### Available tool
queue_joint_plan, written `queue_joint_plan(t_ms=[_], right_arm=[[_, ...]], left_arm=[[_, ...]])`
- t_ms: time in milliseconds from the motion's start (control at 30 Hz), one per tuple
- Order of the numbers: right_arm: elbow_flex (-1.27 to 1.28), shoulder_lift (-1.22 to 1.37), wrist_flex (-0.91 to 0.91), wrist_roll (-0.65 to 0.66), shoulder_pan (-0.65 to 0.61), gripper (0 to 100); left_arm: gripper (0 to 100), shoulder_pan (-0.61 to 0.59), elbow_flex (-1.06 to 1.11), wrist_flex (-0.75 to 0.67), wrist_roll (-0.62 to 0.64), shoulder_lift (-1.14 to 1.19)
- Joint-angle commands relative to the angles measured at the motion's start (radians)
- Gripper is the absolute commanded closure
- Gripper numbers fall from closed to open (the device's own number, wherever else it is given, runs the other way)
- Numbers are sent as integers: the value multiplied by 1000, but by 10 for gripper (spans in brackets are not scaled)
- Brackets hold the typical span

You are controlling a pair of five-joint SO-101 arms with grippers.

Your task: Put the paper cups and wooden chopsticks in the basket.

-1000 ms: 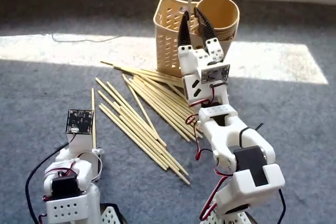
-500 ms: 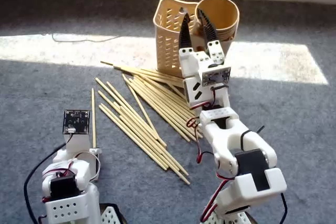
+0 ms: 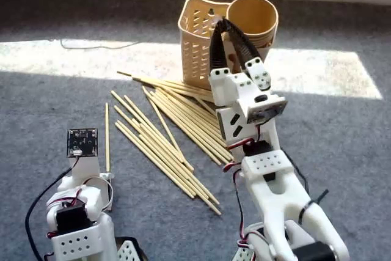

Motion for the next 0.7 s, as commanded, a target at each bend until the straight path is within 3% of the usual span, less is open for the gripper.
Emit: queue_joint_plan(t_ms=[0,133,267,533,667], right_arm=[[-4,-246,295,-153,-1,968],[-16,-452,719,-255,-7,967],[-88,-545,984,-253,-58,967],[-137,-545,1218,-245,-142,967],[-134,-545,1259,-153,-196,967]], left_arm=[[839,-4,21,5,6,-7],[839,-2,21,5,6,-7],[839,-1,21,5,6,-7],[839,-4,21,5,6,-7],[839,-5,21,5,6,-7]])
